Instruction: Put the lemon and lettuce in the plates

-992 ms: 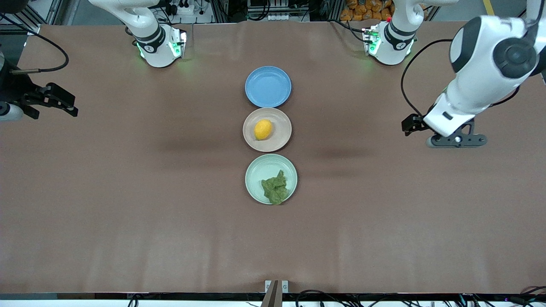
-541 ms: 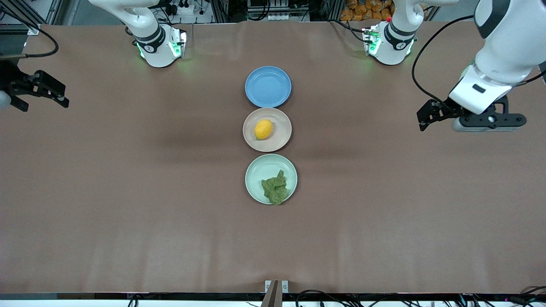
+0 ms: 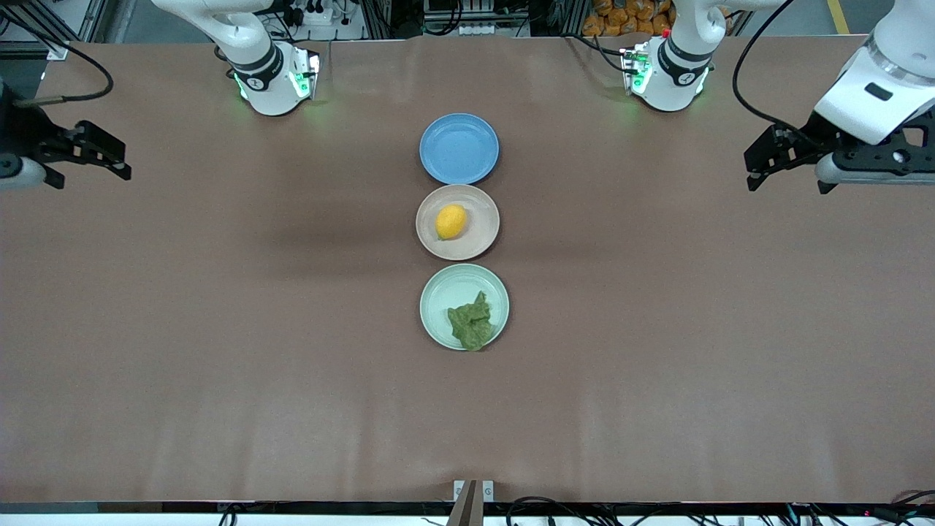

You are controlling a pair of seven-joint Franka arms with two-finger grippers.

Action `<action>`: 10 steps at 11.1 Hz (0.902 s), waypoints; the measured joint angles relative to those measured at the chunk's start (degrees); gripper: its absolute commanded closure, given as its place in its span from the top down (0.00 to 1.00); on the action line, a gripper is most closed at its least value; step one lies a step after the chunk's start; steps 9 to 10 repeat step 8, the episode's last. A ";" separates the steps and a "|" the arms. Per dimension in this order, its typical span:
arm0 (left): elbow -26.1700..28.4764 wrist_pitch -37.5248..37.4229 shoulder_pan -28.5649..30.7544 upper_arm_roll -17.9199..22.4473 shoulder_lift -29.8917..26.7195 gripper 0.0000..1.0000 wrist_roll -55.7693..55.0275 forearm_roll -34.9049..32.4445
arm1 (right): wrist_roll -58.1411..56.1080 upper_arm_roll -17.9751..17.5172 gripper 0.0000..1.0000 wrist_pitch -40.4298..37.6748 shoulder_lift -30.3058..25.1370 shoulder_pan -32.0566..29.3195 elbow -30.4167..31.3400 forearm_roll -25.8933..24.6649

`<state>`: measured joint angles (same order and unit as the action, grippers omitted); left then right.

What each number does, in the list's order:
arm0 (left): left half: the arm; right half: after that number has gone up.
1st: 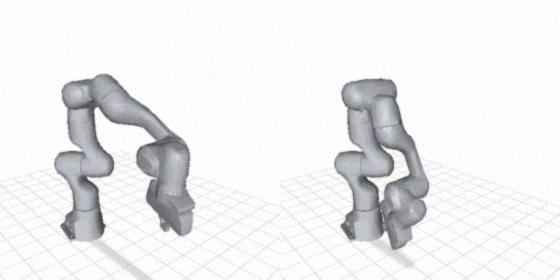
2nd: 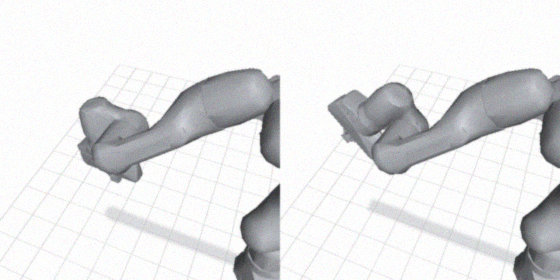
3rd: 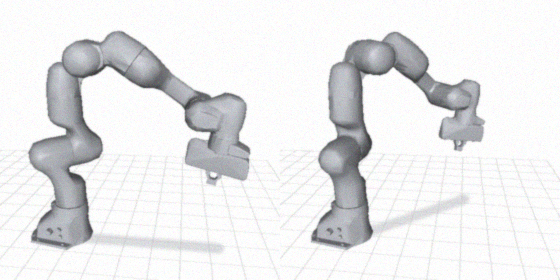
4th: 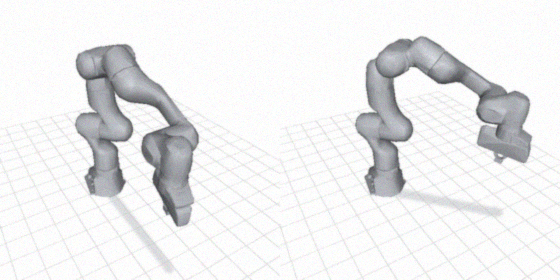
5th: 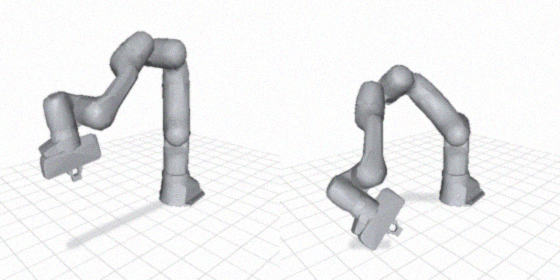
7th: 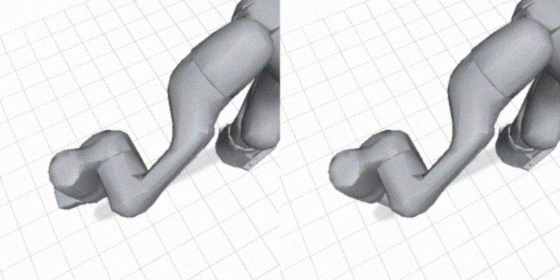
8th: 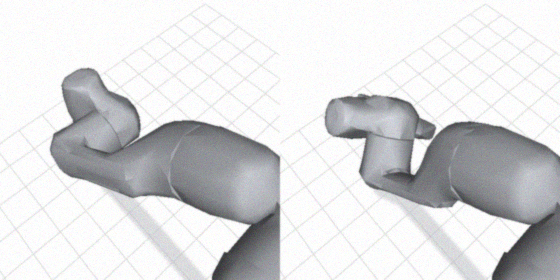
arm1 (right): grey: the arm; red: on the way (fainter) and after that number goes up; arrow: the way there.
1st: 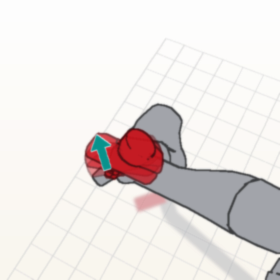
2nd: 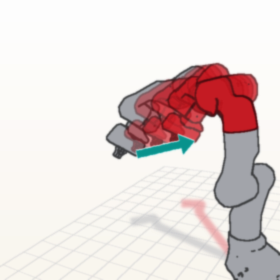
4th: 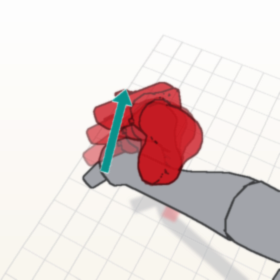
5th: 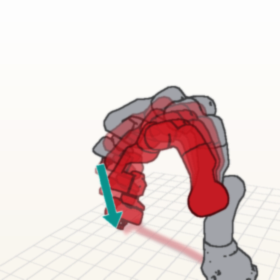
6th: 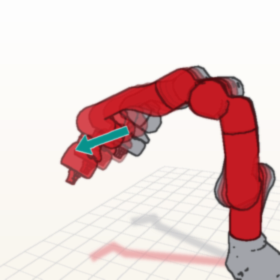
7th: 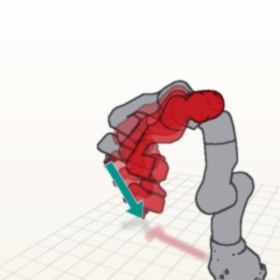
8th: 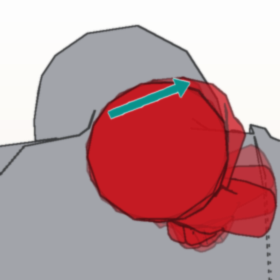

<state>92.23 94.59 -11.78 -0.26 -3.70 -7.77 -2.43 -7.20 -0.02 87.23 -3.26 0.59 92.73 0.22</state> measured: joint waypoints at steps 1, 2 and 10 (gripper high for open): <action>-0.69 -1.31 0.01 0.07 0.01 1.00 0.03 0.00 | 0.00 -0.01 1.00 0.79 0.01 0.09 1.54 0.00; -0.98 -2.29 0.01 0.10 0.01 1.00 0.09 0.00 | 0.00 -0.01 1.00 1.87 -0.03 0.12 2.55 0.00; -1.69 -3.80 0.01 0.11 0.07 1.00 0.64 2.49 | 1.87 -0.03 1.00 2.39 -1.41 0.18 3.14 0.11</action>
